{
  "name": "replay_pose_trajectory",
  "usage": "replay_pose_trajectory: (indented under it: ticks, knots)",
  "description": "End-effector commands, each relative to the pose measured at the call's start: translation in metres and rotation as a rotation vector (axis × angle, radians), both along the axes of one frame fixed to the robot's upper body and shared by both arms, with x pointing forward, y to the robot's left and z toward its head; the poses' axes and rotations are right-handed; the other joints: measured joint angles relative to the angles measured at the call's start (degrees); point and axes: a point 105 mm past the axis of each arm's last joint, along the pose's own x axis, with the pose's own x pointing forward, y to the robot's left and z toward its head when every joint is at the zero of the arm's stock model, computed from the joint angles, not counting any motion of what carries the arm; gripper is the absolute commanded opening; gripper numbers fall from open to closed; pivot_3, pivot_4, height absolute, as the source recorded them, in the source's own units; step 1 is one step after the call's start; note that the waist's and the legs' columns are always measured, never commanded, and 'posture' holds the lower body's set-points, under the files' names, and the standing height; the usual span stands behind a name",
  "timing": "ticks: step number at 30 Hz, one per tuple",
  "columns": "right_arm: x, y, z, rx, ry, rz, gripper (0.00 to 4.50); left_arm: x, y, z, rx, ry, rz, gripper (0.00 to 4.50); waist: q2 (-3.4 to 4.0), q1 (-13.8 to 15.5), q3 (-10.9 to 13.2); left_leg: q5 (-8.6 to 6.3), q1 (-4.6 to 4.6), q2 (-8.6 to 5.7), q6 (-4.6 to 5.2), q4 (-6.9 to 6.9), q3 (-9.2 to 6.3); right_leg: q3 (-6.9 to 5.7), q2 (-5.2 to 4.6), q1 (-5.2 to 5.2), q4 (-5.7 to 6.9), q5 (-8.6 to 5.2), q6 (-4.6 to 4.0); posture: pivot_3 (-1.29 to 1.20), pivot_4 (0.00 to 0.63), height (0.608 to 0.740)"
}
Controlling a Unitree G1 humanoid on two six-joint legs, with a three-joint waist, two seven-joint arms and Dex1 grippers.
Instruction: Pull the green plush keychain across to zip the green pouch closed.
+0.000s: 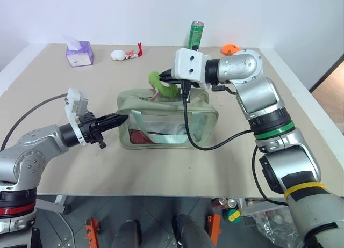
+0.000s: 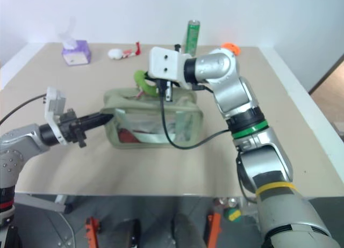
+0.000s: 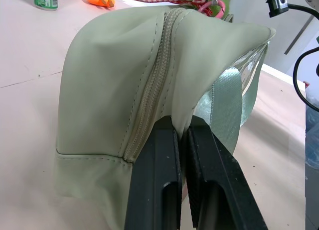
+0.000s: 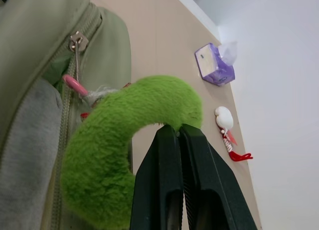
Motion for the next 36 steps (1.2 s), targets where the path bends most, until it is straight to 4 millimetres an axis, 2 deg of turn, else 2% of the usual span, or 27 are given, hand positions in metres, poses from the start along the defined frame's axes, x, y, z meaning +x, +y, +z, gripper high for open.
replay_pose_trajectory:
  ticks: [1, 2, 6, 9, 14, 27, 30, 36]
  knots:
    - [-0.008, -0.002, 0.018, 0.064, -0.022, 0.012, 0.63, -0.003, 0.000, 0.020, -0.009, -0.087, -0.008, 0.00, 0.00, 0.00, 0.00, 0.00, 0.00, 0.00, 0.00, 0.00, 0.00, 0.00, 0.00, 0.00, 0.00, 0.00, 0.00, 0.00, 0.150, 0.740]
    - [-0.010, -0.003, 0.014, 0.049, -0.012, 0.018, 0.80, -0.003, 0.000, 0.020, -0.009, -0.087, -0.008, 0.00, 0.00, 0.00, 0.00, 0.00, 0.00, 0.00, 0.00, 0.00, 0.00, 0.00, 0.00, 0.00, 0.00, 0.00, 0.00, 0.00, 0.150, 0.740]
    - [-0.011, -0.002, 0.010, 0.034, -0.009, 0.015, 2.33, -0.004, 0.000, 0.020, -0.009, -0.089, -0.006, 0.00, 0.00, 0.00, 0.00, 0.00, 0.00, 0.00, 0.00, 0.00, 0.00, 0.00, 0.00, 0.00, 0.00, 0.00, 0.00, 0.00, 0.150, 0.740]
    - [-0.015, 0.001, 0.002, -0.006, 0.015, 0.041, 3.24, -0.004, 0.001, 0.021, -0.011, -0.091, -0.002, 0.00, 0.00, -0.01, 0.00, 0.00, 0.00, 0.00, 0.00, 0.00, 0.01, 0.00, 0.00, 0.00, 0.00, 0.00, 0.00, 0.00, 0.150, 0.740]
    - [-0.015, 0.006, -0.001, -0.022, 0.012, 0.050, 3.24, -0.005, 0.001, 0.021, -0.013, -0.093, 0.000, 0.00, 0.00, -0.01, 0.00, 0.00, 0.00, 0.01, 0.00, 0.00, 0.00, -0.02, 0.01, 0.00, 0.00, 0.00, -0.01, 0.00, 0.150, 0.740]
    - [-0.001, 0.019, 0.009, 0.031, -0.026, 0.018, 3.24, -0.007, 0.000, 0.020, -0.016, -0.095, 0.003, 0.00, 0.00, -0.02, 0.00, 0.00, 0.00, 0.00, 0.00, 0.00, 0.00, -0.02, 0.00, 0.00, 0.00, 0.00, -0.01, 0.00, 0.150, 0.740]
    - [0.000, 0.022, 0.006, 0.031, -0.007, 0.021, 2.43, -0.007, -0.001, 0.020, -0.017, -0.098, 0.003, 0.00, 0.00, 0.00, 0.00, 0.00, 0.00, 0.01, 0.00, 0.00, -0.01, -0.03, 0.00, 0.00, 0.00, 0.00, -0.01, 0.00, 0.150, 0.740]
    - [-0.001, 0.025, 0.002, 0.029, 0.010, 0.033, 0.39, -0.007, -0.001, 0.019, -0.017, -0.098, 0.007, 0.00, 0.00, 0.00, 0.00, 0.00, 0.00, 0.00, 0.00, 0.00, -0.01, -0.03, -0.01, 0.00, 0.00, 0.00, -0.01, 0.00, 0.150, 0.740]
